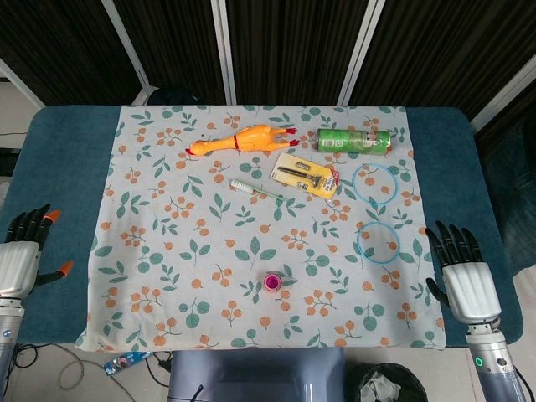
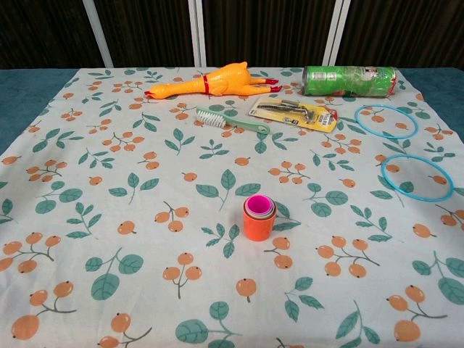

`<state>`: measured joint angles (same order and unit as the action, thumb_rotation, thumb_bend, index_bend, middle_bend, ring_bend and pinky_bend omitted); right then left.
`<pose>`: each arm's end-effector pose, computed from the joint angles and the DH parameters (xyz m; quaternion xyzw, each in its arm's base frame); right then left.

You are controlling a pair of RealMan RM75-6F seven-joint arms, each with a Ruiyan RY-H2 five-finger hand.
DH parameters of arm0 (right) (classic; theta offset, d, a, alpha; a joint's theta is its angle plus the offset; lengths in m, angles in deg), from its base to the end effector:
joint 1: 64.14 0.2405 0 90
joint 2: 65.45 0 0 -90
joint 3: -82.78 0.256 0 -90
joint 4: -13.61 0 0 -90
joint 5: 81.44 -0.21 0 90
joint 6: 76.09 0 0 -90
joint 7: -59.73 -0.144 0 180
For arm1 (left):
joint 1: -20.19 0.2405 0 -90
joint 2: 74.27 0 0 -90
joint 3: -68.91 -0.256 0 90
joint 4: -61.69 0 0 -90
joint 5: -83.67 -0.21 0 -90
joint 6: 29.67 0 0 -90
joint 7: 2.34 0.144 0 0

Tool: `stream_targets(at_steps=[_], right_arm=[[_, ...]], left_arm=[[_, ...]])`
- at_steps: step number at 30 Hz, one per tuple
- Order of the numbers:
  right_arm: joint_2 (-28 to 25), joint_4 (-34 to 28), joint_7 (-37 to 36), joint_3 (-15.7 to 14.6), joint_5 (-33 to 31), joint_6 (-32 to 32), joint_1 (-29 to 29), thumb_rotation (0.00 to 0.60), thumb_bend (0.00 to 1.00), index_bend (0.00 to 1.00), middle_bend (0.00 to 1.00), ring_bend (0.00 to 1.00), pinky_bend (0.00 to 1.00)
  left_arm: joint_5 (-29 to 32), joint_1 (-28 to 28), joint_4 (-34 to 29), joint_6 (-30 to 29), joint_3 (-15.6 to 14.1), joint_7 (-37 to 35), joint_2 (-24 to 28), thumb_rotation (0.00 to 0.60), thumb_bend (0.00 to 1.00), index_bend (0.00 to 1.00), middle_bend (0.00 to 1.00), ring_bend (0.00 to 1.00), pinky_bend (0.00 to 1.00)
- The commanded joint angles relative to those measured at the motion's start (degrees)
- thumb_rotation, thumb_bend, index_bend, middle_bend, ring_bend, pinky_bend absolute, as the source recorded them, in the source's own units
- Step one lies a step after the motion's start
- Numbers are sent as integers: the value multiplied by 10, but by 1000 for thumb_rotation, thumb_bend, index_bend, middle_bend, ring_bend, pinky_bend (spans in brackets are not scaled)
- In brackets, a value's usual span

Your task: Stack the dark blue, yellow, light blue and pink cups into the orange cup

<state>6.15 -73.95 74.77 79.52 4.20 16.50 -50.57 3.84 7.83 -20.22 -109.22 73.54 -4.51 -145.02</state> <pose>-0.2879 -0.2050 0.1276 0.6493 -0.2659 0.3740 0.6065 -0.3261 0.2327 0.1380 -0.5950 -0.3867 -0.3854 0.5898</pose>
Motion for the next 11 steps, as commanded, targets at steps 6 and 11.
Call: stream_targets(at_steps=[6,11], right_arm=[[41,58,-8,17,-4,6,-27,600,321,0,0,0,61],[47,68,0,24,-11,-13,-29,600,321,0,0,0,61]], left_arm=[[0,7,-19,0,-4,13,12,600,167,113,0,0,0],[-7,10,-27,-5,-5,11,17,600,167,113,0,0,0]])
